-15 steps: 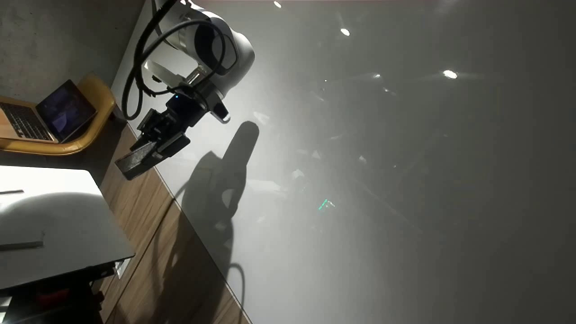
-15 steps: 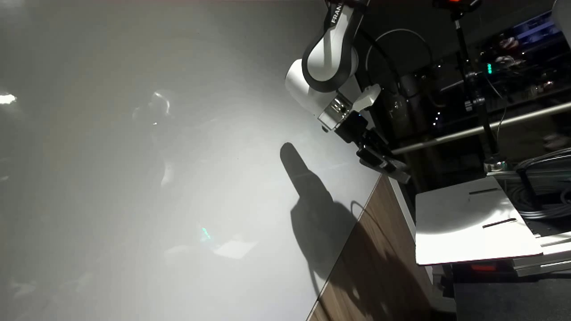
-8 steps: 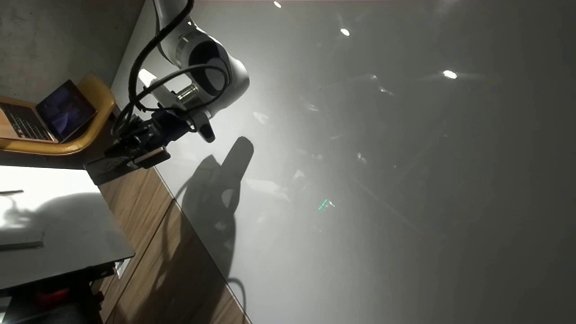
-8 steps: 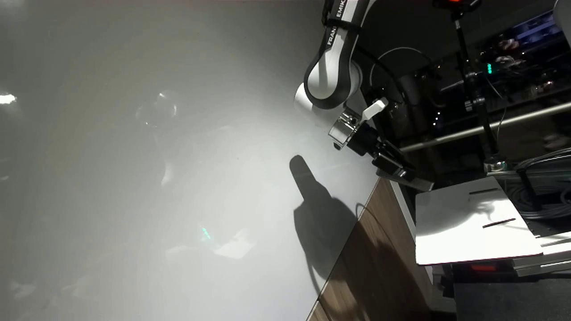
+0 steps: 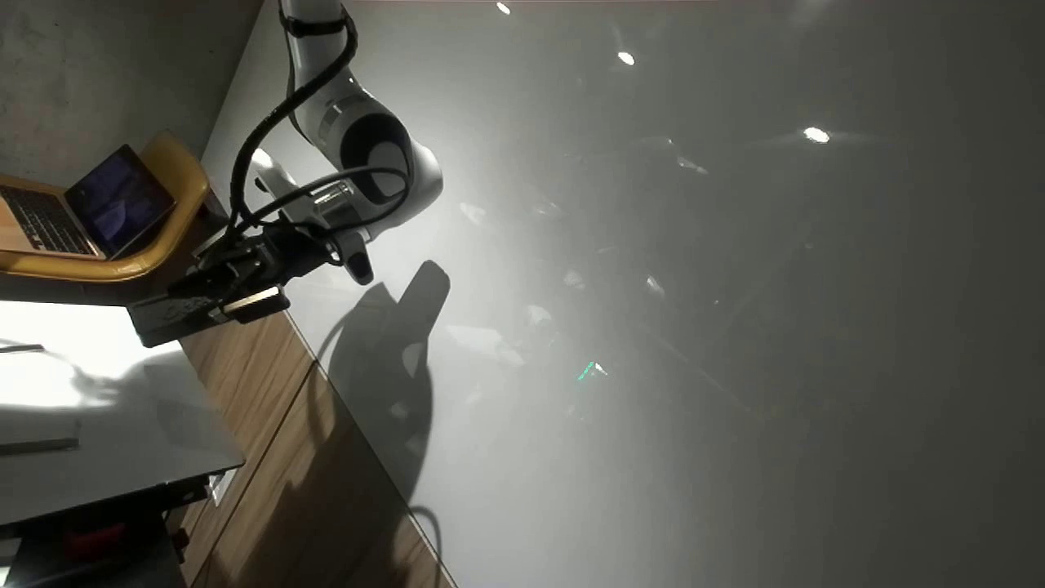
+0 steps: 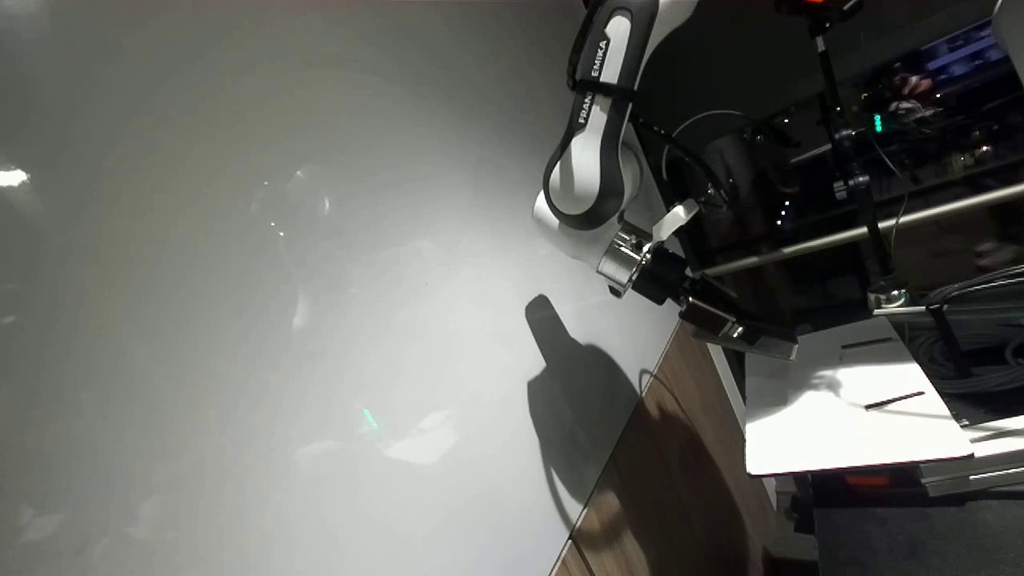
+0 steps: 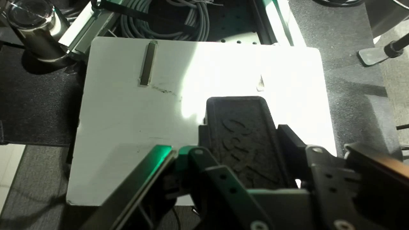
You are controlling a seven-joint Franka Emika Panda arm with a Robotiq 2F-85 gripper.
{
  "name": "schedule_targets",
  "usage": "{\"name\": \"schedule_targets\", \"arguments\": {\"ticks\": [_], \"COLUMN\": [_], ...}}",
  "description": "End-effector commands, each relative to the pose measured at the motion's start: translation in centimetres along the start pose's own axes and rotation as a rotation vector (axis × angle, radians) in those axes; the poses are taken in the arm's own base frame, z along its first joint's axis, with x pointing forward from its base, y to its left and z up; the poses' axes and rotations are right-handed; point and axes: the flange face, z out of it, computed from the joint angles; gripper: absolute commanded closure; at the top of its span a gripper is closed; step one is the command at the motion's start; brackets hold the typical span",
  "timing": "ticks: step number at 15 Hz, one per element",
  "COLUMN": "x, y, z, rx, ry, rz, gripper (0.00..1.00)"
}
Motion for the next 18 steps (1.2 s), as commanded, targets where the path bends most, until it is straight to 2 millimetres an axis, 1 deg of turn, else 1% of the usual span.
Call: {"name": "schedule_targets", "arguments": {"ticks": [1,5,8,18], "x": [2.1,3.8,4.7,6.5], "y": [0.3,0.3,0.2,-0.6], "z": [0.7,2.0,2.4,2.6], "rx": [0.017,0.017,0.016,0.01], "ry": [-0.06,-0.095,-0.112,-0.162], "rz": [0.009,0.007,0.003,-0.012], "gripper": [0.71,0.71,0.71,0.71]}}
